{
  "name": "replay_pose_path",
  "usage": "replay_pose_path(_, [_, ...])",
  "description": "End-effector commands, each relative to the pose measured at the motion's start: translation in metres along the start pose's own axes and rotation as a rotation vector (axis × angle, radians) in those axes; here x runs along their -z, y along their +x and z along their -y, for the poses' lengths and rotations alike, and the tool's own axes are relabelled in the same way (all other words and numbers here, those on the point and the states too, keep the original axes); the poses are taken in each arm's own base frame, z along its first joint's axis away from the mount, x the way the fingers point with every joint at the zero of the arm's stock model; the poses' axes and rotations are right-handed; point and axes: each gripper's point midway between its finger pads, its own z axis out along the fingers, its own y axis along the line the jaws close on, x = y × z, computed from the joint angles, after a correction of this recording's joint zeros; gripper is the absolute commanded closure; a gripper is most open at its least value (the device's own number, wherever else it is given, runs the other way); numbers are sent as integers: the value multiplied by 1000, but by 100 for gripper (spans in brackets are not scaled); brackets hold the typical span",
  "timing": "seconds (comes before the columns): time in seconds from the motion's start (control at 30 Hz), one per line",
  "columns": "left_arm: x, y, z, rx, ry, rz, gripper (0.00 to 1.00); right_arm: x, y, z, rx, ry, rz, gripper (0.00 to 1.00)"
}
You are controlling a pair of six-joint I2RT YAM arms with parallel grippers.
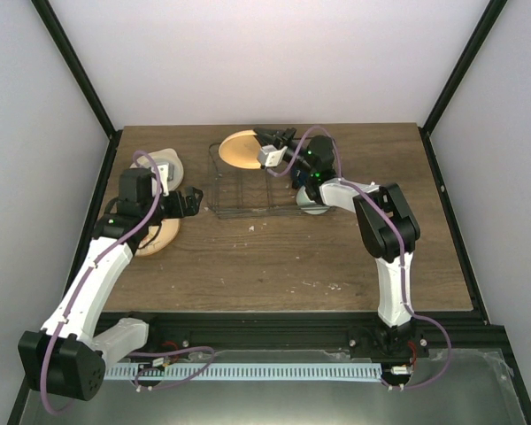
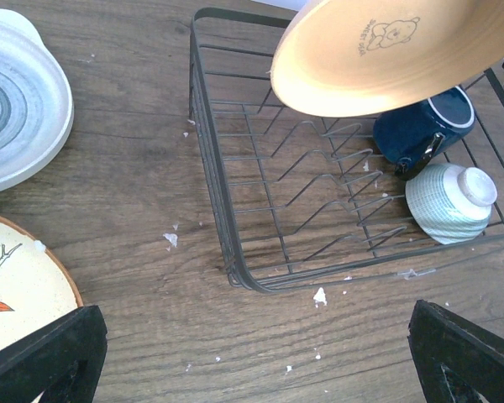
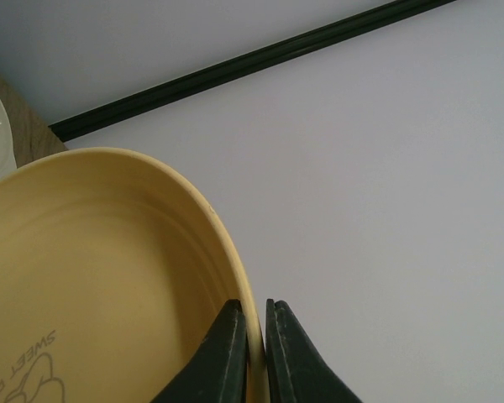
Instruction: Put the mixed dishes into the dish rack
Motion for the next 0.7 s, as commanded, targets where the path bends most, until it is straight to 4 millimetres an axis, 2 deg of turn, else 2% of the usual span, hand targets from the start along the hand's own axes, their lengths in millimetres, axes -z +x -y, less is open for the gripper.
replay_pose_path(0.0, [-2, -4, -1, -10, -2, 7, 0, 7, 5, -2, 48, 9, 10, 99])
replay_pose_path(0.43, [-6, -2, -2, -9, -2, -3, 0, 17, 11, -37, -31, -77, -12, 99])
replay_pose_path(0.67, [-9, -2, -2, 1, 1, -10, 0, 24, 4, -37, -82, -68, -4, 79])
